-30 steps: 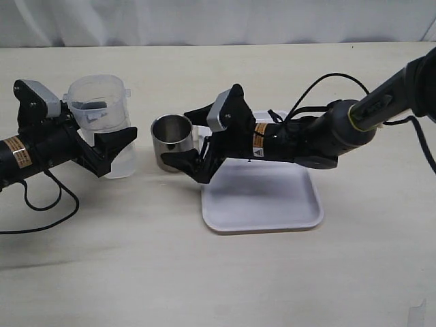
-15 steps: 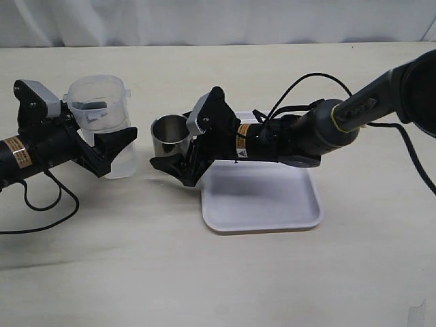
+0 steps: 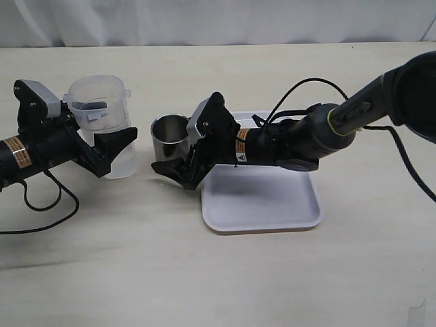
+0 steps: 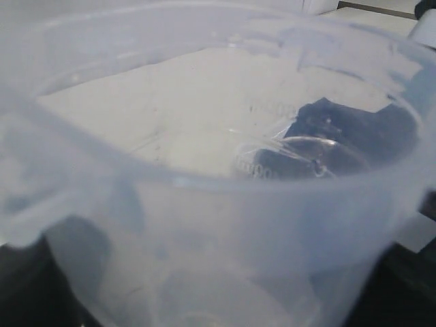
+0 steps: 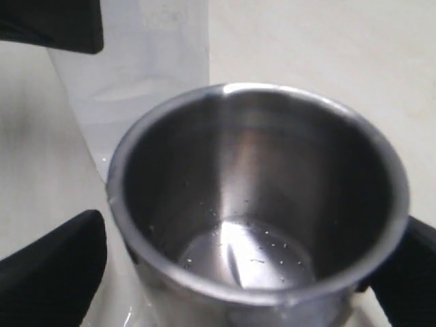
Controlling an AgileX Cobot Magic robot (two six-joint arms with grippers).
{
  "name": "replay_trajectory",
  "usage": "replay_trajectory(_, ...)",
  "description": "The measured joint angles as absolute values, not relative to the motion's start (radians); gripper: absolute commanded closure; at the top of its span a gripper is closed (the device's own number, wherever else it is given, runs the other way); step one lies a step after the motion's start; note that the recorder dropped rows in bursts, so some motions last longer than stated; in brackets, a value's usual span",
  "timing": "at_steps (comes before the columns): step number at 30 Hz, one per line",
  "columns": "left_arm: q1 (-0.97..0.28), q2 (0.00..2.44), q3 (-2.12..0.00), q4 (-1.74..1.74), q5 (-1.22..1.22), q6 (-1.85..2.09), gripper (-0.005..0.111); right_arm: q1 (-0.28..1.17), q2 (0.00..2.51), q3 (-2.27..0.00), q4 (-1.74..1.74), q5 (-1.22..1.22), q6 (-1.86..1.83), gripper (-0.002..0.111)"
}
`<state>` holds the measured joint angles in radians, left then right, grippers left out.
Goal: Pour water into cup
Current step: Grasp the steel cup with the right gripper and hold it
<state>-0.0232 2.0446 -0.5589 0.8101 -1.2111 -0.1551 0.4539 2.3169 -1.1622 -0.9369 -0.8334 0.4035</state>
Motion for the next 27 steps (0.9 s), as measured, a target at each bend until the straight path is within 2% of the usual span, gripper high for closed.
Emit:
replay_trajectory(2,-0.023,2.045,-0.559,0.810,-1.211,-0.155,0.107,0.454,2.317,-1.162,-0.937,-0.833,0.403,0.019)
replay_trajectory(4,-0.023,2.045,-0.559,0.810,-1.211,-0.155,0.107,0.454,2.317,-1.162,-0.937,-0.833,0.403,0.027)
replay_trajectory(17,-0.023,2.045,-0.559,0.810,-1.211,-0.155,0.107,0.454,2.317,-1.162,-0.937,-0.833,0.403,0.104)
replay_trajectory(27,-0.023,2.045,-0.559,0.810,-1.211,-0.155,0.107,0.454,2.317,-1.162,-1.066,-0.885,0.470,0.104)
